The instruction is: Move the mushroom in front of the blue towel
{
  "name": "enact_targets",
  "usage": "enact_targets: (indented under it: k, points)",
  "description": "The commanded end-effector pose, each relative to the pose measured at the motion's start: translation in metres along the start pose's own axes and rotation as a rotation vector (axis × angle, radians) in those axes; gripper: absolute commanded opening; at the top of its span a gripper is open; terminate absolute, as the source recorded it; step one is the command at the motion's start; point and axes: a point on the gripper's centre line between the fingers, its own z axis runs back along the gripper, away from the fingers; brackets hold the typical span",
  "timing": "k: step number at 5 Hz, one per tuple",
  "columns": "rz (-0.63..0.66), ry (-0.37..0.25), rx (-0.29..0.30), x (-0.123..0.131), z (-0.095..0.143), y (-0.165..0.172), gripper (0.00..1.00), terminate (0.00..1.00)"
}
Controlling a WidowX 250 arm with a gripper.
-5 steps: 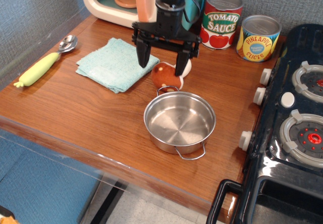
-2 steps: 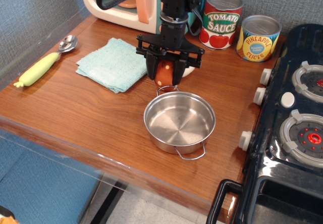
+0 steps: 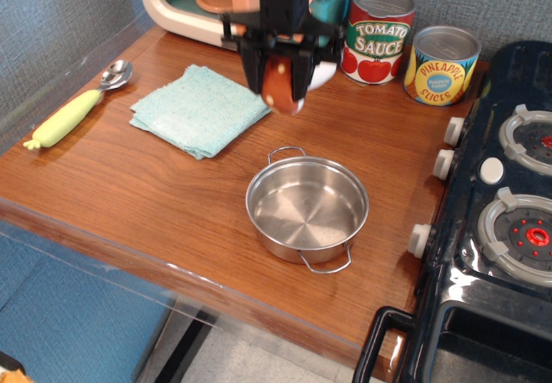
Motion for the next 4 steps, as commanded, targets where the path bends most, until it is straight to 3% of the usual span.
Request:
enact_targets:
  k: [1, 2, 4]
  points:
    - [-0.059, -0.035, 0.021, -0.069, 0.035, 0.013, 0.00, 0.00]
    - [0.075, -0.027, 0.056, -0.078, 0.035, 0.053, 0.00, 0.00]
    - [0.164, 0.013, 0.095, -0.094, 0.021, 0.095, 0.00, 0.00]
